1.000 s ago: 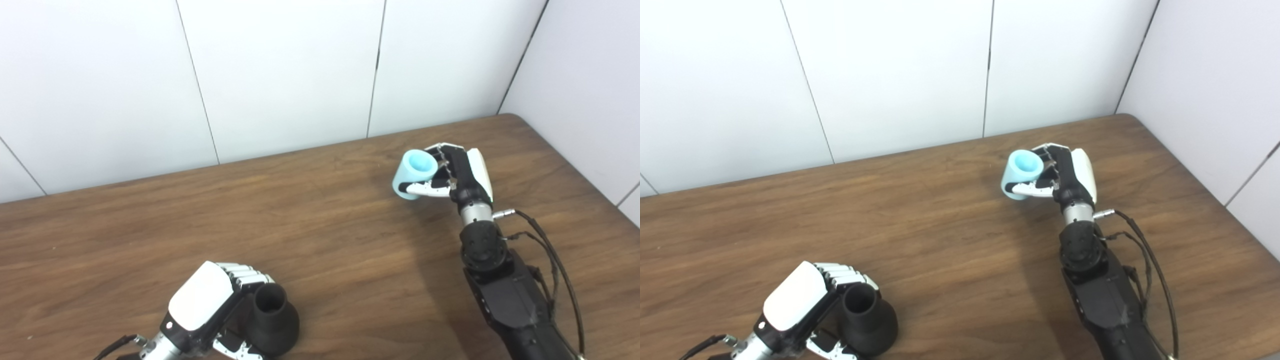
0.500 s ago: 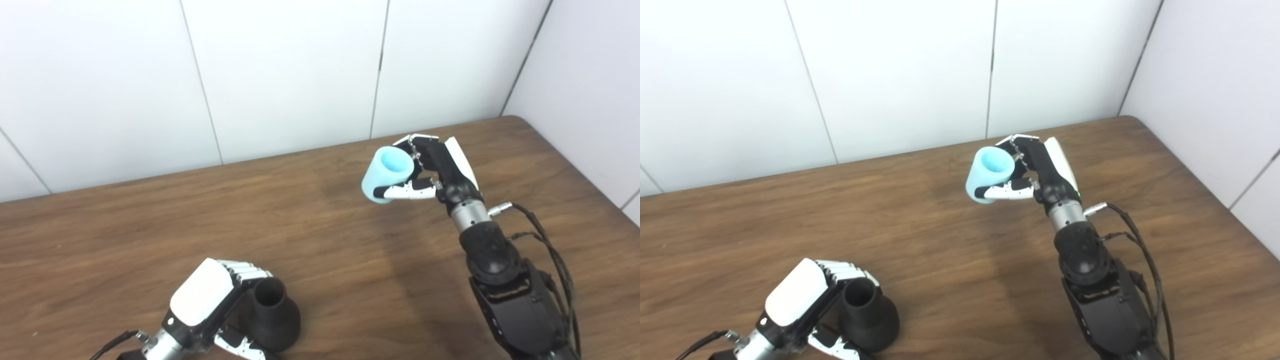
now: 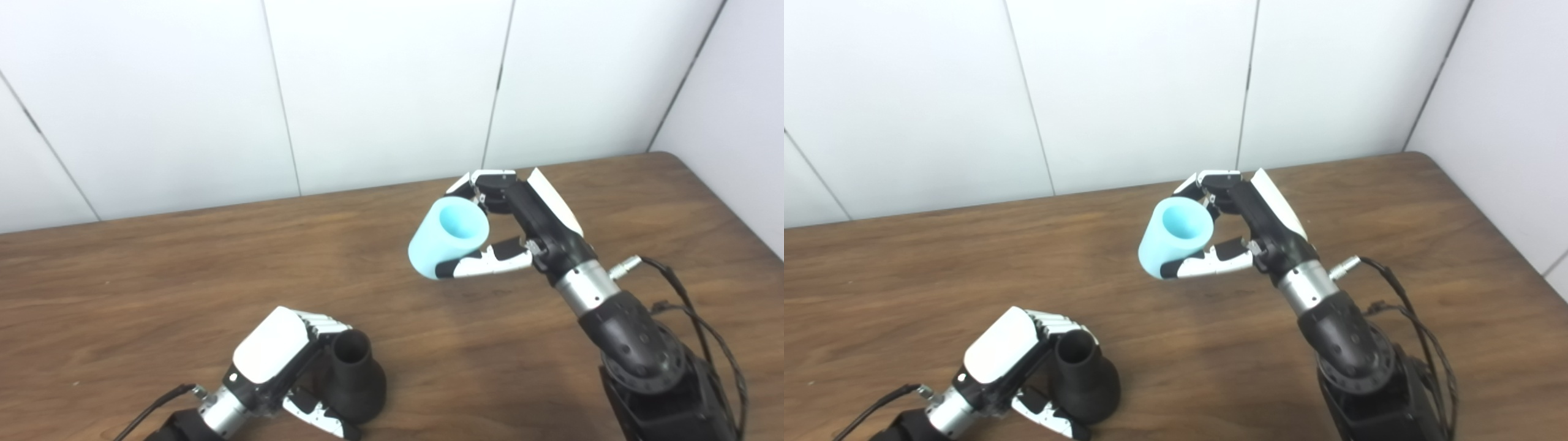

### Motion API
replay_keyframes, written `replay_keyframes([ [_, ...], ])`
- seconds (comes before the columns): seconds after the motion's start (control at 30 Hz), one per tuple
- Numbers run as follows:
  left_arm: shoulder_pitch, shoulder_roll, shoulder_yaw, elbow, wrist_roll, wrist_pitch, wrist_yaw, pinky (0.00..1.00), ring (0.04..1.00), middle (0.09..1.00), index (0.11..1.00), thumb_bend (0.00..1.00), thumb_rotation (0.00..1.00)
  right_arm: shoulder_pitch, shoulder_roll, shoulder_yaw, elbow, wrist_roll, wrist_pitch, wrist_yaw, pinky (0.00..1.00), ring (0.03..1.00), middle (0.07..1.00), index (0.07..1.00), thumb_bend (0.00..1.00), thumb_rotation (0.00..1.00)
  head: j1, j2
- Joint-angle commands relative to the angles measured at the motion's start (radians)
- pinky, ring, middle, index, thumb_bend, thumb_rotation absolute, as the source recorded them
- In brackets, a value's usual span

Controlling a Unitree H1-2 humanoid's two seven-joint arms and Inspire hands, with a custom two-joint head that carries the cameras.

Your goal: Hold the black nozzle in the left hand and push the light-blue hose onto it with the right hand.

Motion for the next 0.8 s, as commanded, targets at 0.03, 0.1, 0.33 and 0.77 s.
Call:
replay_keyframes([
  [0.03,0.102,-0.053,-0.042,0.086,-0.019,-0.013,-0.017,0.37,0.494,0.482,0.487,0.52,0.0,-0.019,0.009,0.007,-0.066,0.017,0.0,0.015,0.33,0.448,0.521,0.453,0.52,0.0,0.008,0.003],
  [0.1,0.106,-0.059,-0.04,0.088,-0.024,-0.013,-0.03,0.38,0.497,0.485,0.484,0.52,0.0,-0.018,0.018,0.015,-0.088,0.023,0.018,0.027,0.33,0.447,0.52,0.455,0.52,0.0,0.021,0.008],
  [0.33,0.109,-0.068,-0.045,0.103,-0.044,-0.013,-0.059,0.38,0.49,0.482,0.487,0.52,0.0,-0.018,0.028,0.045,-0.138,0.043,0.051,0.068,0.31,0.445,0.523,0.455,0.51,0.0,0.034,0.006],
  [0.77,0.11,-0.07,-0.057,0.095,-0.033,-0.013,-0.109,0.4,0.504,0.493,0.475,0.52,0.0,0.004,0.037,0.087,-0.145,0.078,0.054,0.11,0.33,0.457,0.529,0.464,0.5,0.0,0.045,0.013],
])
